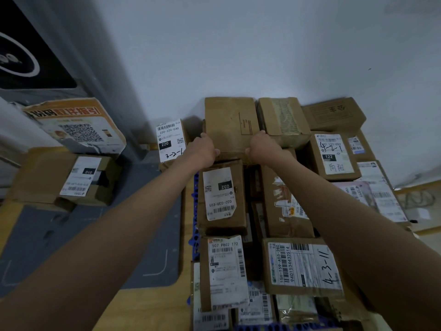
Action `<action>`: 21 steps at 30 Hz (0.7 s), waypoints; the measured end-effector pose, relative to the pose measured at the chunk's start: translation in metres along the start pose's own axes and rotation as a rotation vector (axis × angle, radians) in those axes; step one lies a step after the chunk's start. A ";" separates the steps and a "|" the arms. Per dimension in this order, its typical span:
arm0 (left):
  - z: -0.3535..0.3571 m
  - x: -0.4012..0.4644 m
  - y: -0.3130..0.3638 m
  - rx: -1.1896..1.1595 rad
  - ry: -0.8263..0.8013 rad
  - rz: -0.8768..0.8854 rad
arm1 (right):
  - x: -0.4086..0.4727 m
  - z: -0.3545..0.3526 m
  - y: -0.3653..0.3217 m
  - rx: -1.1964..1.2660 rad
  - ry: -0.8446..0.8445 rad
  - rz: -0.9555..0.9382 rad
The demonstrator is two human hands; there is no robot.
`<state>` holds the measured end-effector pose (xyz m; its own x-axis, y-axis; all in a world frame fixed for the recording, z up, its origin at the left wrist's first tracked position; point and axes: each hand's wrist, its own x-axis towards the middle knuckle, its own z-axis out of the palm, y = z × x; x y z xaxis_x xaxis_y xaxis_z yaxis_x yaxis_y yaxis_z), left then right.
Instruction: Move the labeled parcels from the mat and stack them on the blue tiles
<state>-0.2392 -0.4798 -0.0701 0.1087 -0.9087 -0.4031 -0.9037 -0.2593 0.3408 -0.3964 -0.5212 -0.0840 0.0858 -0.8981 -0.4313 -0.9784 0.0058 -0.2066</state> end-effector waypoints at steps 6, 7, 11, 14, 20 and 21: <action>0.002 0.009 0.002 0.047 0.010 -0.007 | 0.000 -0.001 -0.006 -0.065 -0.005 0.018; 0.002 0.010 0.002 0.052 0.015 -0.010 | 0.000 -0.001 -0.007 -0.055 0.003 0.026; 0.007 0.012 0.002 0.044 0.050 -0.020 | -0.008 0.002 -0.008 0.029 0.037 0.110; 0.010 0.005 0.000 0.014 0.107 -0.026 | -0.023 0.008 -0.012 0.096 0.116 0.150; 0.000 -0.015 -0.026 -0.132 0.238 0.135 | -0.050 0.008 -0.035 0.135 0.437 0.115; -0.006 -0.018 -0.036 -0.165 0.259 0.171 | -0.053 0.007 -0.041 0.125 0.492 0.108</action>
<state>-0.2067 -0.4560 -0.0699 0.0818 -0.9909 -0.1067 -0.8409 -0.1261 0.5262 -0.3596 -0.4710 -0.0587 -0.1425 -0.9898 0.0017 -0.9442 0.1354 -0.3001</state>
